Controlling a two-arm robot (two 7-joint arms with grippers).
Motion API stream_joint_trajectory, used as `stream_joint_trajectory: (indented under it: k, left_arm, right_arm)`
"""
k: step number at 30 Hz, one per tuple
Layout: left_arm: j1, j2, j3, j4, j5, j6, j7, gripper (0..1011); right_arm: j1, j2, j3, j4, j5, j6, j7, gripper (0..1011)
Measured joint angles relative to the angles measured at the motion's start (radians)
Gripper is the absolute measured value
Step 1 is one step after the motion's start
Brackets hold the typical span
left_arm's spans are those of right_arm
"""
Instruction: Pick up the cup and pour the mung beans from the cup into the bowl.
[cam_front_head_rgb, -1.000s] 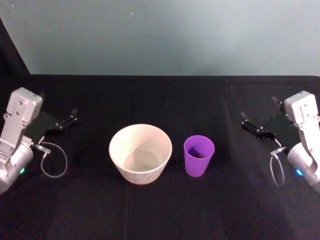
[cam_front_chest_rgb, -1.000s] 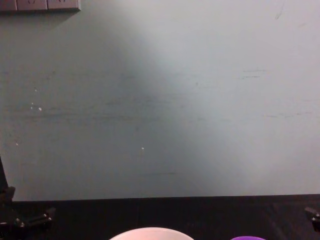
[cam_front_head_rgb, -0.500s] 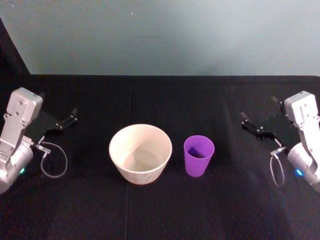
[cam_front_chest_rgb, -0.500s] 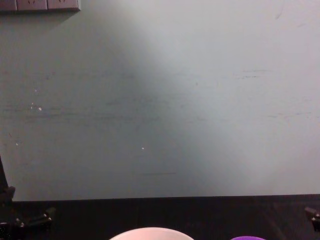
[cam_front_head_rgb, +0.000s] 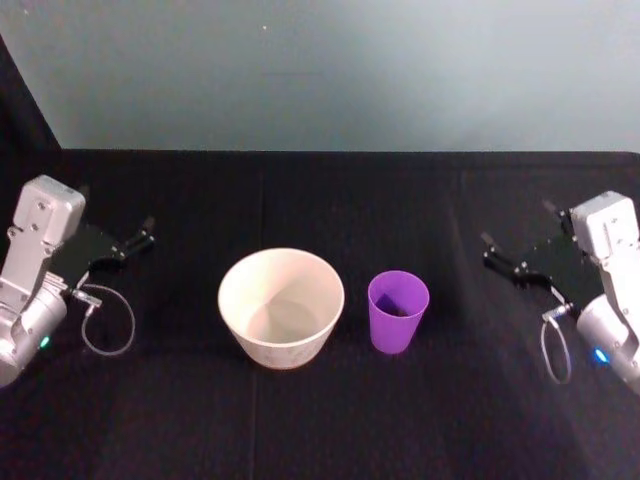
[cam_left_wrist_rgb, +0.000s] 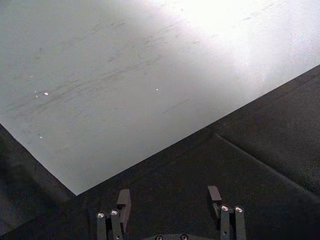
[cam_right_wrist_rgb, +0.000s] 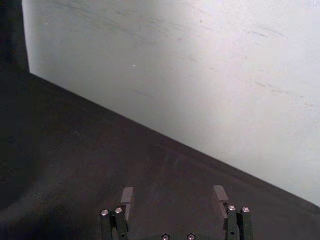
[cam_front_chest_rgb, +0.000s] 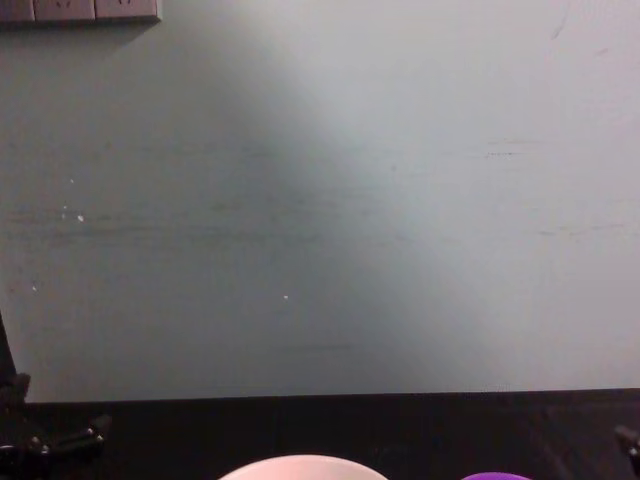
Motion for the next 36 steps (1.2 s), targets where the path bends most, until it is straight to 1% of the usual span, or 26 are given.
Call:
stream_joint_trajectory:
  k: [4,9,11,15,18,21,27,34,36]
  left_arm:
    - [0.000,0.000,0.000,0.000,0.000,0.000,0.000,1000]
    - [0.000,0.000,0.000,0.000,0.000,0.000,0.000,1000]
    - [0.000,0.000,0.000,0.000,0.000,0.000,0.000,1000]
    - [0.000,0.000,0.000,0.000,0.000,0.000,0.000,1000]
    - [0.000,0.000,0.000,0.000,0.000,0.000,0.000,1000]
    - [0.000,0.000,0.000,0.000,0.000,0.000,0.000,1000]
    - [0.000,0.000,0.000,0.000,0.000,0.000,0.000,1000]
    - [0.000,0.000,0.000,0.000,0.000,0.000,0.000,1000]
    - [0.000,0.000,0.000,0.000,0.000,0.000,0.000,1000]
  right_arm:
    - [-0.035,0.012,0.010,-0.033,0.000,0.003,0.011,1003]
    - [-0.099,0.024,0.029,-0.079,0.018,0.003,0.030,1003]
    - [-0.124,0.029,0.031,-0.100,0.021,0.004,0.038,1003]
    - [-0.156,0.034,0.033,-0.123,0.023,0.006,0.051,1003]
    - [-0.183,0.037,0.033,-0.142,0.036,0.006,0.075,1003]
    - [-0.205,0.037,0.033,-0.157,0.056,-0.001,0.117,1003]
    - [-0.222,0.034,0.027,-0.185,0.076,-0.005,0.178,1003]
    - [-0.221,0.023,0.016,-0.197,0.075,0.004,0.221,1003]
    - [-0.212,0.013,0.011,-0.197,0.070,0.008,0.237,1003]
